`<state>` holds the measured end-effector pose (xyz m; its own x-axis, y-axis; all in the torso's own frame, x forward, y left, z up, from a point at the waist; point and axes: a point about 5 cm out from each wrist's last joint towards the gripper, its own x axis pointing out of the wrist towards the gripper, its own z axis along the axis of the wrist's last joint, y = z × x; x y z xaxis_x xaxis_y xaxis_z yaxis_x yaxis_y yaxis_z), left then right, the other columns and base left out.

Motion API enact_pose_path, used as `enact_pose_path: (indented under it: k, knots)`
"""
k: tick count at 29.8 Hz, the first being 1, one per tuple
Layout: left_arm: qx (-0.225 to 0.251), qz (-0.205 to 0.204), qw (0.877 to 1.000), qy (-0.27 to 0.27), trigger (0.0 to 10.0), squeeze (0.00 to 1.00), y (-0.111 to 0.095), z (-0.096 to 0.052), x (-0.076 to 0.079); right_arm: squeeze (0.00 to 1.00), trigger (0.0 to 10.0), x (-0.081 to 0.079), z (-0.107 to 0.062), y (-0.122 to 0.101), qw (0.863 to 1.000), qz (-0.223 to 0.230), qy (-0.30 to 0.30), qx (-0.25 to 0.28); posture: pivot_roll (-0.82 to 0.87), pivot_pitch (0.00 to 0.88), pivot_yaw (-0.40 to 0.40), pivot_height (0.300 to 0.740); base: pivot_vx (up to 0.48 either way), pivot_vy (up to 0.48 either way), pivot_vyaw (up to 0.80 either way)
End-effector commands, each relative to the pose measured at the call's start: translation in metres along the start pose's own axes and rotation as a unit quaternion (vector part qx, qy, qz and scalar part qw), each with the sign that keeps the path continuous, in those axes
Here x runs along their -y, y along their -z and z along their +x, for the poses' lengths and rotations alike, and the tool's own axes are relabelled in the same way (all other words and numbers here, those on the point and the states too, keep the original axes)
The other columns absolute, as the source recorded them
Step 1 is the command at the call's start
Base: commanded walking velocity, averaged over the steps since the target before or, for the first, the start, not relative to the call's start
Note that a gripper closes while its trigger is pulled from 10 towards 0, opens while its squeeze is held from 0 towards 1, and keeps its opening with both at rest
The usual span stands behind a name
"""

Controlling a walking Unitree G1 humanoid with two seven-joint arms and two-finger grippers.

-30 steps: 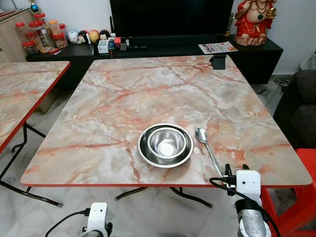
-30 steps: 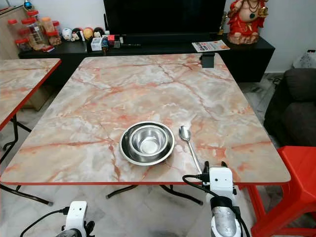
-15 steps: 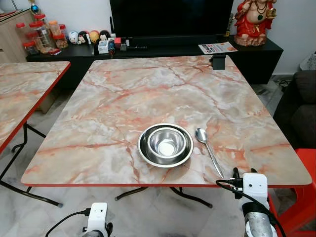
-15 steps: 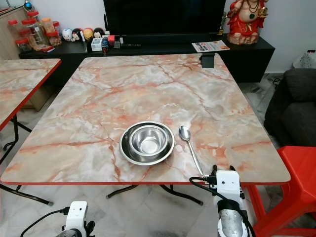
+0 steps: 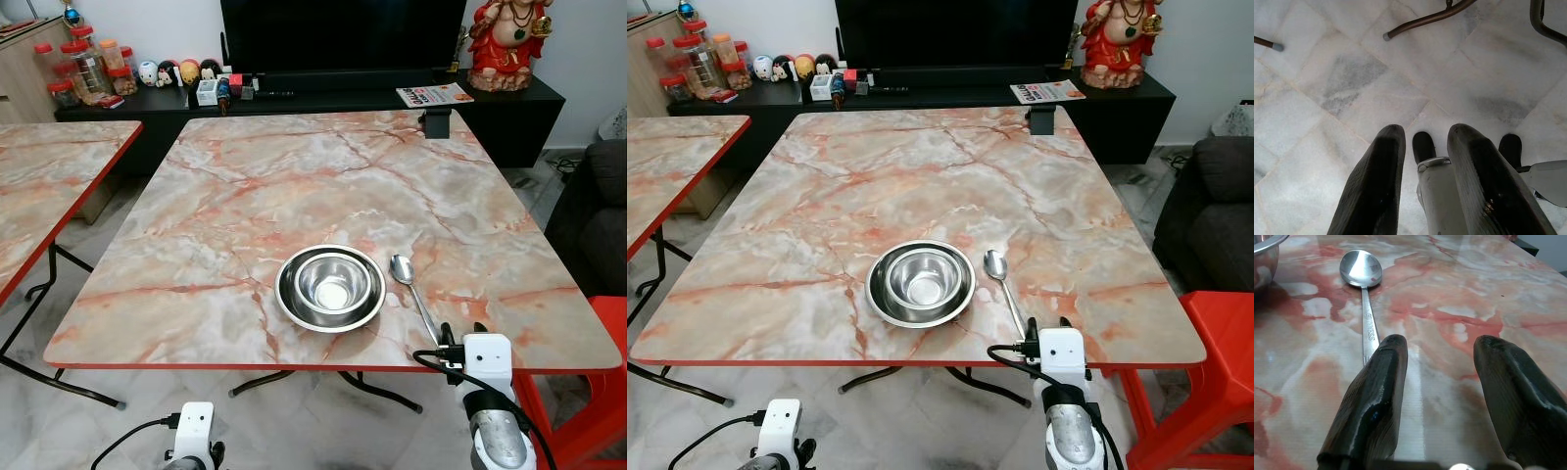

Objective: Setting the table

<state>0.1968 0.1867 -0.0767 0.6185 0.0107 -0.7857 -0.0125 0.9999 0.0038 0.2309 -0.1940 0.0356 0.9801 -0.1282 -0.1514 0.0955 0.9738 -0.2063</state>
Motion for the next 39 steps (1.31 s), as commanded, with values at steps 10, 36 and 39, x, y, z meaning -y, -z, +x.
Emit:
enact_pose_path:
  k: [10, 36, 39]
  knots:
    - [-0.003, 0.0, 1.0, 0.0, 10.0, 0.0, -0.001, 0.0, -0.001, 0.0, 10.0, -0.006, 0.002, -0.001, 1.0, 0.005, -0.024, -0.008, -0.13, 0.0, 0.042, 0.74, 0.0, 0.0, 0.0]
    - [-0.005, 0.001, 1.0, 0.003, 10.0, 0.0, 0.0, 0.0, -0.002, 0.0, 10.0, -0.017, 0.004, 0.001, 0.998, 0.001, -0.05, -0.025, -0.12, 0.0, 0.046, 0.74, 0.0, 0.0, 0.0]
    - [-0.005, 0.001, 1.0, 0.004, 10.0, 0.0, -0.001, 0.0, -0.002, 0.0, 10.0, -0.017, 0.004, 0.001, 0.998, 0.001, -0.049, -0.025, -0.13, 0.0, 0.045, 0.74, 0.0, 0.0, 0.0]
